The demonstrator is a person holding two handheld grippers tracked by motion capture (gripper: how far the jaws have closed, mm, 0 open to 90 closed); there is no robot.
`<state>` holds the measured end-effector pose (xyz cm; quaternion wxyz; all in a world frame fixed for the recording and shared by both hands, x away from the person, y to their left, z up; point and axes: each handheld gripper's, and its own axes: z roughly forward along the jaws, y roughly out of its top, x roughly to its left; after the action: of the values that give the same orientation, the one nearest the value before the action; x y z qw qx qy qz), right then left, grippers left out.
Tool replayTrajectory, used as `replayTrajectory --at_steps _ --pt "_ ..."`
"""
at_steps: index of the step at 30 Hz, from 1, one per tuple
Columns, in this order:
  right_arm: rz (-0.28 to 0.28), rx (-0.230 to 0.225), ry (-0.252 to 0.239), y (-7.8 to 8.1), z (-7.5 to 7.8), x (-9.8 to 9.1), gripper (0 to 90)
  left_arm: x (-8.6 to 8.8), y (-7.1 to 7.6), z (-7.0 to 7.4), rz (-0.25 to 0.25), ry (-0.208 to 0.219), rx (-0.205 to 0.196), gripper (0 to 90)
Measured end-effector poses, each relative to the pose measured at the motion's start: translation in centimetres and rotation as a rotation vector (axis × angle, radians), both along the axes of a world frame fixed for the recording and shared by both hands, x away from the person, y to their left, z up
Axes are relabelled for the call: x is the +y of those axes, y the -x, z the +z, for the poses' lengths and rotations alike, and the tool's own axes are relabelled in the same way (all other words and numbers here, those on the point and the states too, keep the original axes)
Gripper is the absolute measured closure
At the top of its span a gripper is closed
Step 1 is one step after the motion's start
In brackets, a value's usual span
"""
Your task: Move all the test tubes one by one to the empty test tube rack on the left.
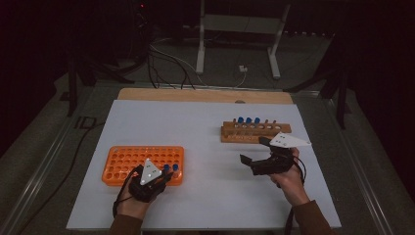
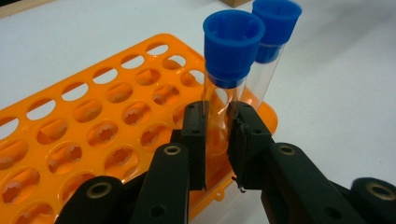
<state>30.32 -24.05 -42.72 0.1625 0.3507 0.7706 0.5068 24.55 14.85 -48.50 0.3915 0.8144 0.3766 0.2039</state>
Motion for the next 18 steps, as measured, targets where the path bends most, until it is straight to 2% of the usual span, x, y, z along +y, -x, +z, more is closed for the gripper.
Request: replayTrajectory --at_steps 9,14,18 --pt "0.003 -0.001 0.002 0.0 0.0 0.0 0.4 0.4 0.0 0.0 0.0 0.032 0.019 75.4" --pt "0.0 0.001 0.001 -0.1 0.0 -0.1 0.4 0.7 0.2 0.4 -0.011 0.05 0.022 66.4" --pt "-0.003 0.0 0.002 -0.1 0.0 -0.2 0.4 1.2 0.5 0.8 -0.019 0.091 0.008 58.2"
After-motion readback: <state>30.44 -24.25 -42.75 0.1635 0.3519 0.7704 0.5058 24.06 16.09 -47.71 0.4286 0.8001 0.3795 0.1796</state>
